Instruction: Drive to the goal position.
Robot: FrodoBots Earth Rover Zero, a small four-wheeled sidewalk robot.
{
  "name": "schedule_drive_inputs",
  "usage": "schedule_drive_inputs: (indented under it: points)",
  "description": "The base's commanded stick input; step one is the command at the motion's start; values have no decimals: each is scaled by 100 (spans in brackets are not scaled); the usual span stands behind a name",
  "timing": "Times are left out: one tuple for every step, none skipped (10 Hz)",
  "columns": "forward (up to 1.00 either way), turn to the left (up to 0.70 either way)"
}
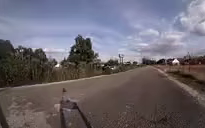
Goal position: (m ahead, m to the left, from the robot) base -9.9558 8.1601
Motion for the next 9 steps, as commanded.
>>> schedule_drive_inputs:
  points:
    - [4,0]
    - [4,0]
    - [4,0]
    - [4,0]
    - [4,0]
    - [4,0]
    - [4,0]
    - [5,0]
    - [5,0]
